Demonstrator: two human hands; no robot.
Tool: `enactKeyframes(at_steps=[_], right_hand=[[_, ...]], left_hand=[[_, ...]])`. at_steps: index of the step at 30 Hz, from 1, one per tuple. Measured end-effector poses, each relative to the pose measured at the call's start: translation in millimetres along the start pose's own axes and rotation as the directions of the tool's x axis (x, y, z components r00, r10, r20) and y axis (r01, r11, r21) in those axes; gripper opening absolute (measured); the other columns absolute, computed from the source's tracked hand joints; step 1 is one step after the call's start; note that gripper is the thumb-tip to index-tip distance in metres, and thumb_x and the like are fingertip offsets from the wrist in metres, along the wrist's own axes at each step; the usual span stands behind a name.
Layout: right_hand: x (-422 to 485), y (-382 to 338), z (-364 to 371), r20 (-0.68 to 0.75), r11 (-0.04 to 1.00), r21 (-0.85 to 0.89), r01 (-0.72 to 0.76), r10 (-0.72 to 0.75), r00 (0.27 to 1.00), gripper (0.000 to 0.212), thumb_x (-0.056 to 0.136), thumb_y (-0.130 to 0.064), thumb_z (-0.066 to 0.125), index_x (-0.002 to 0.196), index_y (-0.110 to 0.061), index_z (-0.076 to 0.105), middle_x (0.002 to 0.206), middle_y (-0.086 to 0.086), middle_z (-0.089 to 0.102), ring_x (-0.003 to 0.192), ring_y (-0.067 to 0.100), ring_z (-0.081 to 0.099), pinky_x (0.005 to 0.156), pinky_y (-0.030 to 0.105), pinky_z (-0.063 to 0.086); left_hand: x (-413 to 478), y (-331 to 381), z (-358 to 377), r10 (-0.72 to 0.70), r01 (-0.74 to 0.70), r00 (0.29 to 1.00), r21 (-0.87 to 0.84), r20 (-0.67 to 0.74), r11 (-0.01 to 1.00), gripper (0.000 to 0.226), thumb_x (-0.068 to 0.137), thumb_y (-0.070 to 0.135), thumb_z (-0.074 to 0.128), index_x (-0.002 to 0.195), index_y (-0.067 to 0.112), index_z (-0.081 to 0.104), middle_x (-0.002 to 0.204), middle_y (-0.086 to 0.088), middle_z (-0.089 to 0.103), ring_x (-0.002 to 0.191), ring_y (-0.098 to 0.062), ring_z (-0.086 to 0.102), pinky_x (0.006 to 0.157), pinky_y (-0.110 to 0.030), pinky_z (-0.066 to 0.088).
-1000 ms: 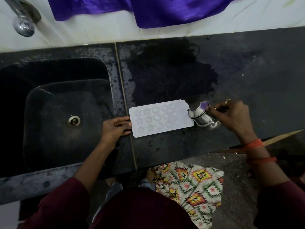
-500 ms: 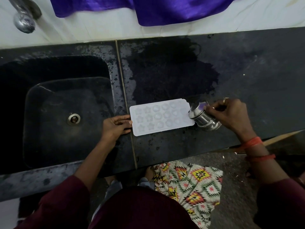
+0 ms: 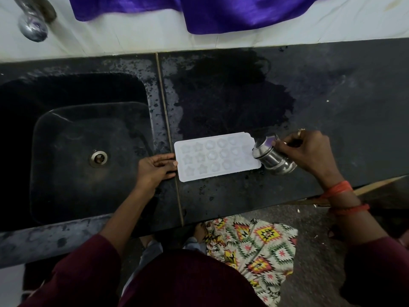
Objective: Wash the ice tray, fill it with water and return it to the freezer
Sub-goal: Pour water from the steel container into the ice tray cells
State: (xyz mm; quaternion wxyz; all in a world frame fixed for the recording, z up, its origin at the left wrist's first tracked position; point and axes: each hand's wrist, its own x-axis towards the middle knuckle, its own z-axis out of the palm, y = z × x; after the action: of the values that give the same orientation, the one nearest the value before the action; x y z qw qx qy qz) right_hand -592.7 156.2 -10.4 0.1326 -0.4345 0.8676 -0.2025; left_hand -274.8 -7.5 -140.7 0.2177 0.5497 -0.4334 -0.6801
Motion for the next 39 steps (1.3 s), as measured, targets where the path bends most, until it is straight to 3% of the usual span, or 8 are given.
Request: enactKeyframes(at_steps=[10, 14, 24, 34, 37, 39], right_hand=[[4.1, -3.8, 1.5, 0.012, 1.0, -0.019, 0.015, -0.015, 1.0, 0.025, 0.081, -0.038, 0.08, 0.072, -0.016, 0.074, 0.064, -0.003, 0.065, 0.059, 0.007, 0.06, 0.056, 0.004, 0.035], [5.0, -4.4, 2.1, 0.029, 1.0, -0.013, 0.01, -0.01, 1.0, 0.021, 0.082, -0.033, 0.081, 0.072, -0.017, 0.074, 0.065, -0.003, 0.066, 0.06, -0.004, 0.056, 0.056, 0.001, 0.037], [4.8, -4.0, 4.1, 0.051, 1.0, -0.018, -0.006, 0.007, 0.999, 0.02, 0.082, -0.035, 0.08, 0.074, -0.018, 0.074, 0.069, -0.001, 0.068, 0.061, -0.001, 0.057, 0.059, 0.01, 0.037], [-9.6, 10.3, 1.6, 0.019, 0.999, 0.011, -0.041, 0.041, 0.999, 0.019, 0.082, -0.033, 0.08, 0.075, -0.016, 0.076, 0.065, -0.006, 0.067, 0.056, -0.007, 0.06, 0.057, 0.002, 0.039], [-17.8, 17.9, 1.7, 0.026, 0.998, 0.028, -0.06, 0.059, 0.998, 0.022, 0.082, -0.037, 0.08, 0.075, -0.017, 0.077, 0.067, -0.003, 0.072, 0.06, 0.001, 0.065, 0.06, 0.009, 0.043], [-22.0, 20.1, 2.7, 0.041, 0.997, 0.031, -0.065, 0.064, 0.997, 0.02, 0.082, -0.037, 0.079, 0.075, -0.018, 0.077, 0.066, -0.005, 0.071, 0.06, 0.006, 0.065, 0.057, 0.006, 0.042]], left_hand=[[-0.4, -0.4, 0.2, 0.003, -0.003, 1.0, 0.003, -0.004, 1.0, 0.024, 0.082, 0.002, 0.078, 0.105, 0.005, 0.073, 0.089, -0.012, 0.076, 0.074, -0.015, 0.075, 0.065, -0.023, 0.061], [0.4, -0.3, 0.2, -0.007, 0.007, 1.0, -0.012, -0.003, 1.0, 0.021, 0.081, 0.001, 0.078, 0.099, 0.011, 0.074, 0.089, -0.012, 0.076, 0.073, -0.013, 0.074, 0.065, -0.023, 0.061], [0.8, -0.4, 0.5, -0.011, 0.011, 1.0, -0.012, -0.004, 1.0, 0.02, 0.082, 0.001, 0.078, 0.097, 0.012, 0.074, 0.088, -0.011, 0.076, 0.072, -0.013, 0.074, 0.065, -0.023, 0.061], [0.1, -1.0, 0.5, -0.009, 0.009, 1.0, -0.005, -0.012, 1.0, 0.022, 0.082, 0.002, 0.078, 0.102, 0.008, 0.073, 0.087, -0.01, 0.077, 0.073, -0.013, 0.075, 0.066, -0.024, 0.061], [0.0, -0.3, 0.5, -0.006, 0.006, 1.0, 0.002, -0.01, 1.0, 0.022, 0.081, 0.001, 0.078, 0.102, 0.007, 0.073, 0.087, -0.01, 0.077, 0.073, -0.014, 0.075, 0.066, -0.024, 0.061], [-0.2, 0.1, 0.5, -0.009, 0.009, 1.0, 0.002, -0.011, 1.0, 0.022, 0.082, 0.001, 0.078, 0.102, 0.008, 0.074, 0.087, -0.009, 0.077, 0.074, -0.014, 0.075, 0.066, -0.024, 0.061]])
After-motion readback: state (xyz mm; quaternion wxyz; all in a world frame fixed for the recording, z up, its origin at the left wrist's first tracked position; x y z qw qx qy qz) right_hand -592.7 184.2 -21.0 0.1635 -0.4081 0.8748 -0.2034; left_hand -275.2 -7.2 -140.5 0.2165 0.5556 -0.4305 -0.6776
